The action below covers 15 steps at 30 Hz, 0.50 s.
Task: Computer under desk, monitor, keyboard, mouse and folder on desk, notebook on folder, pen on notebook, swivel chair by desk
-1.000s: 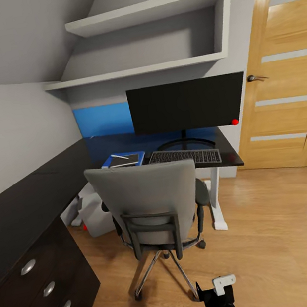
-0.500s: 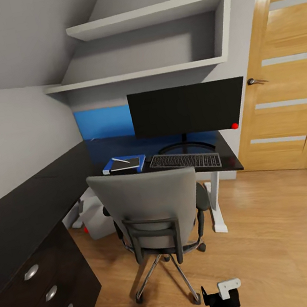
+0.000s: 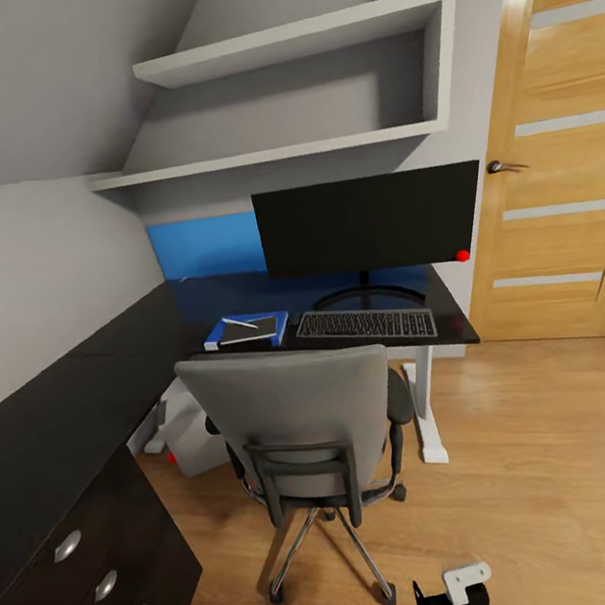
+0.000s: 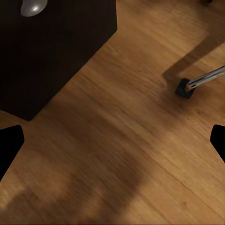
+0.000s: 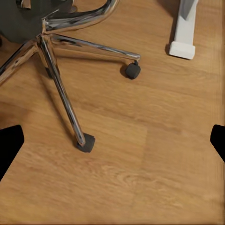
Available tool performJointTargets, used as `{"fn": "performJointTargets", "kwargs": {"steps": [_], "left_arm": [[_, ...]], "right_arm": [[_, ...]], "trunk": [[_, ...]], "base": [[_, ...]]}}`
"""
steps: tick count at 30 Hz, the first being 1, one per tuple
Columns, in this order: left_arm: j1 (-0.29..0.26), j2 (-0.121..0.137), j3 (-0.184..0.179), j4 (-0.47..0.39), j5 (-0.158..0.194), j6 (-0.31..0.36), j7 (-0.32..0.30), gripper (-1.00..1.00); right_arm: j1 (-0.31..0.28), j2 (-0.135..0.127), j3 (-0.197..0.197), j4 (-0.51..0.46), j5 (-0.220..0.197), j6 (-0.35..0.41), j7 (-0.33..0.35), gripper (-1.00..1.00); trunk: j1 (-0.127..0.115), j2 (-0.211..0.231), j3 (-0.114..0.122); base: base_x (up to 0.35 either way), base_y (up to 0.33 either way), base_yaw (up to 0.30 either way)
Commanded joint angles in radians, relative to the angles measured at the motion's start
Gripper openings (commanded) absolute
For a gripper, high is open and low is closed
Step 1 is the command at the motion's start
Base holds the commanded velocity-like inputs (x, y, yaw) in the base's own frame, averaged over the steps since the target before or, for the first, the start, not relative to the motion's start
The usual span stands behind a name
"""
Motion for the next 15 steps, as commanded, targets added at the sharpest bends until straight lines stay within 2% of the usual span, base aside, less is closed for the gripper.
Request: {"fn": "performJointTargets", "kwargs": {"steps": [1, 11, 15], "left_arm": [[0.000, 0.000, -0.008, 0.000, 0.004, -0.001, 0.007, 1.00], [0.000, 0.001, -0.008, 0.000, 0.004, 0.000, 0.010, 1.00], [0.000, 0.008, -0.008, 0.000, 0.004, 0.064, 0.005, 1.00]], "right_arm": [[0.000, 0.001, 0.009, 0.005, -0.001, -0.001, -0.007, 1.00], [0.034, -0.011, 0.005, 0.033, -0.002, 0.008, -0.012, 1.00], [0.058, -0.016, 0.006, 0.035, -0.002, 0.009, -0.014, 1.00]], "trunk": [[-0.004, 0.007, 0.002], [-0.042, 0.077, 0.034], [-0.058, 0.105, 0.046]], "base": [[0.000, 0.000, 0.000], [0.000, 0.000, 0.000], [0.000, 0.000, 0.000]]}}
